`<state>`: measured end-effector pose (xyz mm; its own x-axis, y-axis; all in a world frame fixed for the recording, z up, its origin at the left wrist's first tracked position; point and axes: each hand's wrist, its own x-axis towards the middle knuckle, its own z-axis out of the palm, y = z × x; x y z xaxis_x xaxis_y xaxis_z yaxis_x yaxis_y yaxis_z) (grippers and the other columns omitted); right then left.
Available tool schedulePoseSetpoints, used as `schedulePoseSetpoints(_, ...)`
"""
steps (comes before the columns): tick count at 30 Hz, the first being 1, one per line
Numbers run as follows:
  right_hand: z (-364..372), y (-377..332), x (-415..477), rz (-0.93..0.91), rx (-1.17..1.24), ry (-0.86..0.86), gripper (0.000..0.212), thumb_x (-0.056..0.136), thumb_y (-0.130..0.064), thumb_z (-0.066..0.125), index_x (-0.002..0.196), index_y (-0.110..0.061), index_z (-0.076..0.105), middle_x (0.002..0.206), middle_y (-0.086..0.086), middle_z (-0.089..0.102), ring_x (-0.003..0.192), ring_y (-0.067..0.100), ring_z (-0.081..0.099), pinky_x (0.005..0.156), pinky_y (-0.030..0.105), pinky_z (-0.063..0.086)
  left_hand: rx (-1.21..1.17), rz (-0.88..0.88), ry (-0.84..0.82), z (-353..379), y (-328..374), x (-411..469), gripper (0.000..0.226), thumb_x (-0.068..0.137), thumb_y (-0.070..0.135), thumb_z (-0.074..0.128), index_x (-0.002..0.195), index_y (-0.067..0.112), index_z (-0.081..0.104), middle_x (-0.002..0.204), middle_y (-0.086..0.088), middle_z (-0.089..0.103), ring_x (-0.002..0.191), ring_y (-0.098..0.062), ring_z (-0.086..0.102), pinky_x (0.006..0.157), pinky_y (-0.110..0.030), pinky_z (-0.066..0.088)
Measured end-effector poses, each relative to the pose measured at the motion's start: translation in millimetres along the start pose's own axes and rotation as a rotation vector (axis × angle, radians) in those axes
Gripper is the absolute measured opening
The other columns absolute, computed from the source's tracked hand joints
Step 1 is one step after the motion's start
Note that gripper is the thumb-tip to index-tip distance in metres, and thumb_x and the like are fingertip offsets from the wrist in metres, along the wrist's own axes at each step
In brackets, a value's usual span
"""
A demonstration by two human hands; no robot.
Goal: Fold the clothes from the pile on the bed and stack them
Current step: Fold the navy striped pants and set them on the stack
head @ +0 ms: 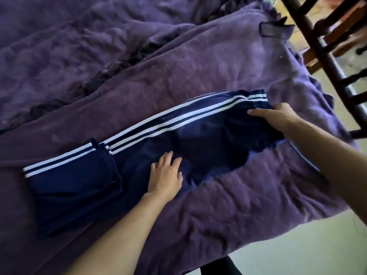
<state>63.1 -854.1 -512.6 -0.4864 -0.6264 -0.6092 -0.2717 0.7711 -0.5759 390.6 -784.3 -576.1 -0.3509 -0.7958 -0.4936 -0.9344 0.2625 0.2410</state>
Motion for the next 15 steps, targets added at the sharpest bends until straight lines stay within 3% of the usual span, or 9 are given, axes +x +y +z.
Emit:
schedulePoseSetpoints(2, 7.5, -33.3, -31.4, -0.196, 0.059, -0.054, 0.036, 0.069, -0.033, 0.084, 0.098, -0.021, 0.067, 0.089, -0.006, 0.072, 0.062, -0.003, 0.065, 0.056, 0.014, 0.051, -0.162, -0.066, 0.093, -18.1, -12.4, -7.1, 0.038, 0.096, 0.029, 0.047, 0.133, 0.02, 0.049, 0.137, -0.003, 0.046, 0.125, -0.02, 0.042, 0.101, -0.036, 0.036)
schedulePoseSetpoints(4, 31.3, -64.8, -72.3, -0.385, -0.094, -0.06, 0.047, 0.068, -0.04, 0.083, 0.105, -0.025, 0.058, 0.089, -0.013, 0.066, 0.068, -0.014, 0.06, 0.059, 0.007, 0.045, -0.315, -0.164, 0.189, -36.6, -30.2, -20.3, 0.03, 0.095, 0.023, 0.049, 0.123, 0.015, 0.058, 0.122, -0.003, 0.055, 0.112, -0.02, 0.051, 0.094, -0.036, 0.042)
schedulePoseSetpoints(5, 48.0, -74.3, -89.0, -0.447, -0.183, -0.06, 0.054, 0.068, -0.044, 0.082, 0.109, -0.024, 0.054, 0.093, -0.011, 0.066, 0.077, -0.012, 0.061, 0.067, 0.011, 0.047, -0.361, -0.201, 0.232, -43.4, -38.6, -27.0, 0.027, 0.094, 0.02, 0.05, 0.118, 0.013, 0.061, 0.118, -0.004, 0.057, 0.109, -0.021, 0.053, 0.092, -0.037, 0.044)
schedulePoseSetpoints(6, 67.4, -81.2, -103.0, -0.489, -0.279, -0.055, 0.059, 0.069, -0.047, 0.08, 0.114, -0.022, 0.05, 0.1, -0.003, 0.067, 0.091, 0.004, 0.065, 0.075, 0.022, 0.049, -0.381, -0.231, 0.273, -48.0, -47.1, -33.8, 0.025, 0.093, 0.017, 0.051, 0.115, 0.011, 0.063, 0.114, -0.005, 0.058, 0.106, -0.022, 0.054, 0.09, -0.038, 0.045)
schedulePoseSetpoints(7, 92.7, -88.6, -116.4, -0.528, -0.385, -0.055, 0.062, 0.071, -0.048, 0.077, 0.116, -0.019, 0.046, 0.107, 0.005, 0.066, 0.099, 0.024, 0.064, 0.078, 0.032, 0.049, -0.38, -0.262, 0.312, -52.7, -59.0, -43.4, 0.023, 0.092, 0.015, 0.053, 0.111, 0.01, 0.065, 0.112, -0.005, 0.059, 0.104, -0.023, 0.054, 0.088, -0.039, 0.046)
schedulePoseSetpoints(9, 148.3, -95.3, -137.3, -0.57, -0.595, -0.087, 0.06, 0.077, -0.046, 0.07, 0.118, -0.015, 0.038, 0.109, 0.015, 0.065, 0.098, 0.04, 0.061, 0.072, 0.04, 0.043, -0.328, -0.318, 0.366, -55.0, -82.6, -62.4, 0.021, 0.09, 0.011, 0.056, 0.107, 0.008, 0.067, 0.108, -0.008, 0.059, 0.101, -0.026, 0.054, 0.085, -0.041, 0.046)
schedulePoseSetpoints(12, 229.7, -81.7, -151.7, -0.588, -0.794, -0.22, 0.055, 0.083, -0.036, 0.065, 0.121, -0.011, 0.034, 0.114, 0.016, 0.062, 0.101, 0.041, 0.061, 0.07, 0.038, 0.04, -0.245, -0.395, 0.33, -42.4, -115.2, -84.4, 0.026, 0.088, 0.013, 0.059, 0.113, 0.008, 0.064, 0.113, -0.009, 0.056, 0.104, -0.03, 0.052, 0.083, -0.042, 0.045)
schedulePoseSetpoints(15, 282.9, -53.0, -156.6, -0.521, -0.806, -0.491, 0.061, 0.085, -0.026, 0.064, 0.135, -0.013, 0.03, 0.124, 0.015, 0.052, 0.111, 0.04, 0.056, 0.079, 0.038, 0.04, -0.23, -0.457, 0.125, -19.5, -136.1, -99.1, 0.042, 0.092, 0.023, 0.055, 0.133, 0.013, 0.05, 0.128, -0.007, 0.047, 0.116, -0.028, 0.045, 0.089, -0.042, 0.044)
